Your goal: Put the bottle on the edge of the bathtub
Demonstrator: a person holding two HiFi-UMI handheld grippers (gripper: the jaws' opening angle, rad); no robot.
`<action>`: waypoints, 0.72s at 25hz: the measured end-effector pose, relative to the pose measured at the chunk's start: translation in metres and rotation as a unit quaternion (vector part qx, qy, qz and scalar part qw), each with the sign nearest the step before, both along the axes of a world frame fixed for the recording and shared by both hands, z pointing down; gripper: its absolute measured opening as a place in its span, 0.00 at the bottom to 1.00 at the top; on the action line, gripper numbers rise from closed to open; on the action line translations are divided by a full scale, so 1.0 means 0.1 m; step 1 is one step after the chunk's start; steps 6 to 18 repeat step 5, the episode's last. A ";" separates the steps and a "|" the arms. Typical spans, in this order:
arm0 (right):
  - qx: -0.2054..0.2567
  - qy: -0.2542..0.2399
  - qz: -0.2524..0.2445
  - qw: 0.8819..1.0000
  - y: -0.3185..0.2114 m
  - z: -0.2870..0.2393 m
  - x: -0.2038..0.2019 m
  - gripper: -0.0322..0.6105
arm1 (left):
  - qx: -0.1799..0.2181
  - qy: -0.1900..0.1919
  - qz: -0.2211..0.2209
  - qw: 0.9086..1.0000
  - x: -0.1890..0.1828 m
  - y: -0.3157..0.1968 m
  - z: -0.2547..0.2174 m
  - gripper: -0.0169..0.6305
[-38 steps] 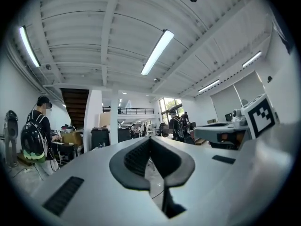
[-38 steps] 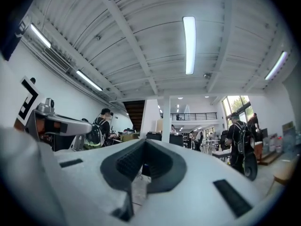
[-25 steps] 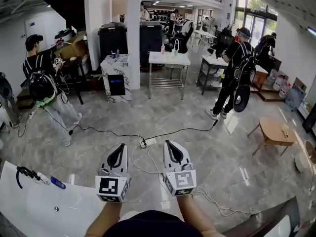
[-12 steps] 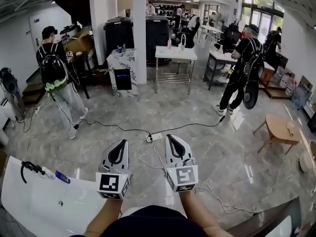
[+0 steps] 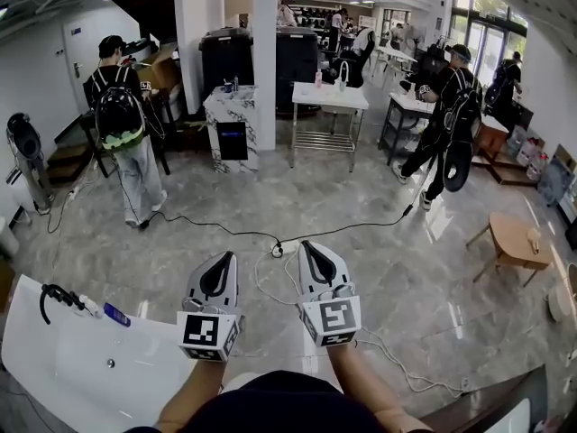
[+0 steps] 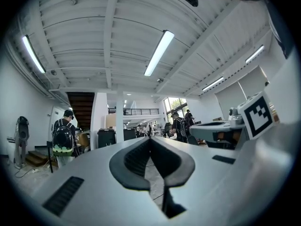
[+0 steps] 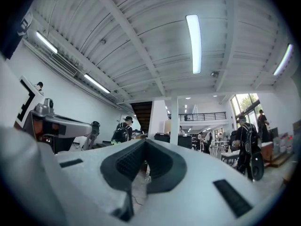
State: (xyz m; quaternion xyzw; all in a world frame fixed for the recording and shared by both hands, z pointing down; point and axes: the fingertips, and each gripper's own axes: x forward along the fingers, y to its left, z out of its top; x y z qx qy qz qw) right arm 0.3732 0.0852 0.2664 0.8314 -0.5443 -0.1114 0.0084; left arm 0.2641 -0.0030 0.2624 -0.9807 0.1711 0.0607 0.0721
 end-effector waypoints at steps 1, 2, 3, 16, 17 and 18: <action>0.000 0.001 -0.002 1.000 -0.01 -0.01 0.00 0.05 | 0.000 0.001 -0.001 1.000 0.00 -0.01 -0.01 0.03; 0.002 0.000 -0.003 1.000 -0.01 -0.03 0.00 0.05 | 0.001 0.001 -0.002 1.000 0.00 -0.01 -0.03 0.03; 0.005 -0.002 -0.004 1.000 -0.01 -0.05 0.00 0.05 | 0.003 0.001 -0.003 1.000 0.00 -0.01 -0.04 0.03; 0.010 -0.006 -0.004 1.000 -0.01 -0.09 0.02 0.05 | 0.007 0.001 -0.003 1.000 0.01 -0.01 -0.08 0.03; 0.010 -0.006 -0.004 1.000 -0.01 -0.09 0.02 0.05 | 0.007 0.001 -0.003 1.000 0.01 -0.01 -0.08 0.03; 0.010 -0.006 -0.004 1.000 -0.01 -0.09 0.02 0.05 | 0.007 0.001 -0.003 1.000 0.01 -0.01 -0.08 0.03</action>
